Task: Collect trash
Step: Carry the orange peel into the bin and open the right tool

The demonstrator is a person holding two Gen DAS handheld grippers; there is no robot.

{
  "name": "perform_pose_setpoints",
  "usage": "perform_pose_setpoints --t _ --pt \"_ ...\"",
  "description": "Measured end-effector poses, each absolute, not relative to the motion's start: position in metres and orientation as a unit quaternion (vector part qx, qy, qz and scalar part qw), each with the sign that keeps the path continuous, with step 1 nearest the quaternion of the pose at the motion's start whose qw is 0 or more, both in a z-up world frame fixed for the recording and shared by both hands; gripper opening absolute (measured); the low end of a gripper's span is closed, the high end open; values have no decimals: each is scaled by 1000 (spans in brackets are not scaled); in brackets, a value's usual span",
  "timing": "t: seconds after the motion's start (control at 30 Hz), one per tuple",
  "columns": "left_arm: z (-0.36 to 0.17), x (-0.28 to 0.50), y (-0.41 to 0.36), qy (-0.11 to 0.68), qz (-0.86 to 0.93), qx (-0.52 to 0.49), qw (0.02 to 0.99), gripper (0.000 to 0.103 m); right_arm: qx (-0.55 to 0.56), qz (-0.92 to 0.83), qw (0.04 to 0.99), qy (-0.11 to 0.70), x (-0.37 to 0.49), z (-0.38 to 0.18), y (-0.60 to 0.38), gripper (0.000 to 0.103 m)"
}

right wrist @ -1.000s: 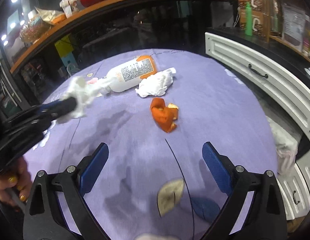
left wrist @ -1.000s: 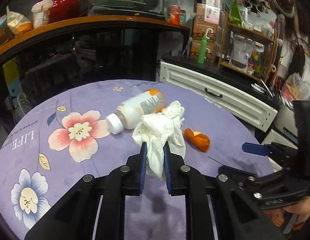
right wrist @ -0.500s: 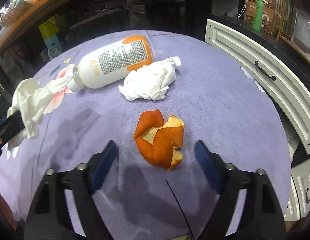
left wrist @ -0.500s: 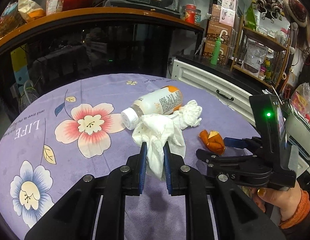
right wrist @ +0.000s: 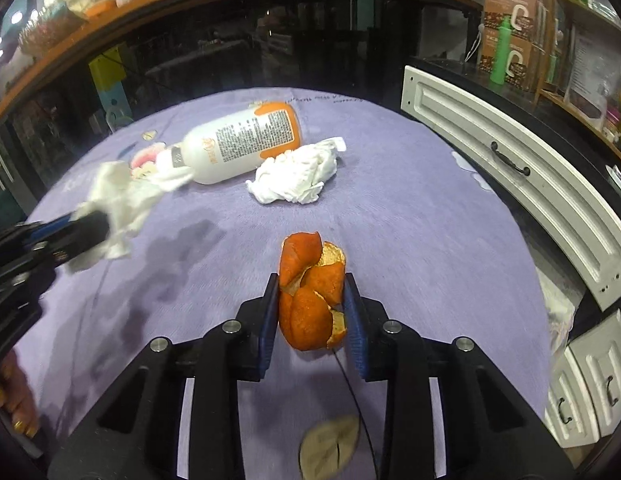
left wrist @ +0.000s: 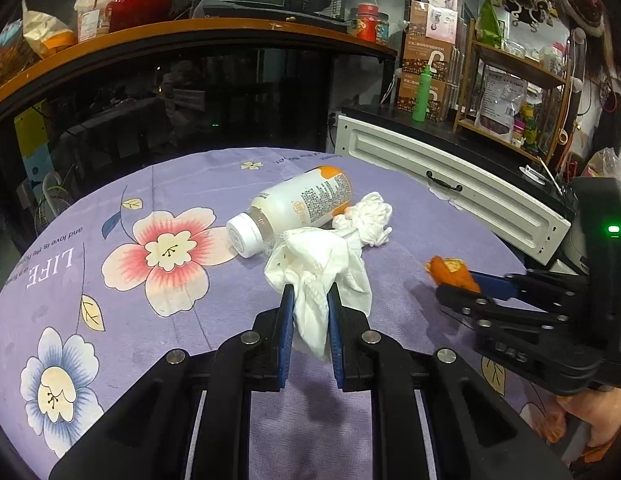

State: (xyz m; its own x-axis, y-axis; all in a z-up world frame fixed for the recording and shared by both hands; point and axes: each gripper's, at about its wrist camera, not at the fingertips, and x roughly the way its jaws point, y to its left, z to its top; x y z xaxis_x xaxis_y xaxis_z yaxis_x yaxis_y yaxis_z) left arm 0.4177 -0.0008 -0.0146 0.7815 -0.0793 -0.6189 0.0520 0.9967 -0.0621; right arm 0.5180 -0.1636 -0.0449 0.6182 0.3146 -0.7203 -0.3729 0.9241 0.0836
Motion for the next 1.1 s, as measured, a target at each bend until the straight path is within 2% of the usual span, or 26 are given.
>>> perform_pose_setpoints --t 0.53,0.8,1.1 --pt "-22 408 -49 324 -69 45 943 16 -14 143 931 335 361 -16 -281 31" --pt "-21 393 -70 330 -92 47 938 16 -5 82 931 357 283 -43 -346 31" --pt "6 313 -99 298 -146 55 942 16 36 48 921 384 247 -87 -377 31"
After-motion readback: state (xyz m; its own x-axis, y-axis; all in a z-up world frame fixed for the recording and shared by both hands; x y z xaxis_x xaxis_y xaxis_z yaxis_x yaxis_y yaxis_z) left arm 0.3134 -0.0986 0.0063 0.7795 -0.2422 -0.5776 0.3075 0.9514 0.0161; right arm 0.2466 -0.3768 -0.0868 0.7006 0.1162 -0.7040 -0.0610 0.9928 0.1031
